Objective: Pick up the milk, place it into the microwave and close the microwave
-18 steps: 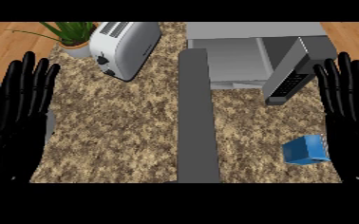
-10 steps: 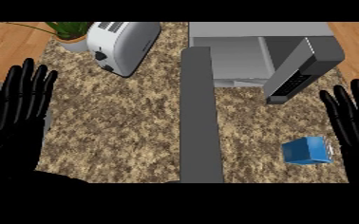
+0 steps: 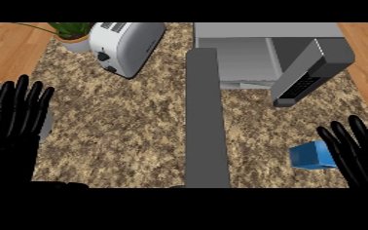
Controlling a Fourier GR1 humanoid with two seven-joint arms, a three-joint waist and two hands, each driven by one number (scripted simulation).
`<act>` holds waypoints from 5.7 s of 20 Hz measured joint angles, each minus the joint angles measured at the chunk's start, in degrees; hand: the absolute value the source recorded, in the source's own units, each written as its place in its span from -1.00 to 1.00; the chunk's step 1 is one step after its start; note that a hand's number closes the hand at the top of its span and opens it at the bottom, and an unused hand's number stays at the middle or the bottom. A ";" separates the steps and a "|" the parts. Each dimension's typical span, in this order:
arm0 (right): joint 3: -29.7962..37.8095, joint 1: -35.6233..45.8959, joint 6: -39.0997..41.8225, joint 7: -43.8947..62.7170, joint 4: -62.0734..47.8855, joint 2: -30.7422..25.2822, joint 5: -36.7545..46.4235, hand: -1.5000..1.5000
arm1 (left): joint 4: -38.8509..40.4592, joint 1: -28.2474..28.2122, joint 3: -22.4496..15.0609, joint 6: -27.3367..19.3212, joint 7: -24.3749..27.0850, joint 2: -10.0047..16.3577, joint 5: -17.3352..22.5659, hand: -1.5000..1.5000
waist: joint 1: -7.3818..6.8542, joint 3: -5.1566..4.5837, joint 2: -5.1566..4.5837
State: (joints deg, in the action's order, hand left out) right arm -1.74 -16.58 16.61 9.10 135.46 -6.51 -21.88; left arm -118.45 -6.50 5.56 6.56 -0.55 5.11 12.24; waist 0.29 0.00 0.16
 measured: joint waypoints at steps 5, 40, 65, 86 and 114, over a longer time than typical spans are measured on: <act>4.34 -2.90 0.69 -2.46 -0.10 0.20 0.03 -1.00 | -1.91 -4.09 0.80 2.12 0.89 -0.20 1.78 -1.00 | -0.09 0.00 -0.01; 22.79 0.85 9.97 -32.11 -43.30 -1.51 13.57 -1.00 | -5.45 -14.79 5.92 12.84 5.26 -2.69 4.81 -1.00 | -0.44 0.01 -0.12; 25.75 18.98 -0.31 -55.50 -84.52 -9.76 28.08 -1.00 | -6.26 -14.97 8.96 15.45 3.97 -3.60 6.34 -1.00 | -0.78 0.05 -0.22; 17.76 21.94 2.05 -62.23 -91.84 -10.23 25.57 1.00 | -4.01 -15.33 8.11 16.03 5.08 -4.49 5.81 -1.00 | -0.41 0.05 -0.11; 7.11 20.06 -12.87 -45.60 -58.17 5.06 23.20 1.00 | -3.31 -16.70 11.72 19.28 4.57 -3.44 10.32 -1.00 | -0.39 -0.04 -0.04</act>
State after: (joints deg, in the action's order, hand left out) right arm 5.37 3.48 3.75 -36.51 77.29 -1.45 1.32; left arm -121.76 -23.20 17.28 25.83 4.02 1.67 22.56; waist -0.10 -0.04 0.12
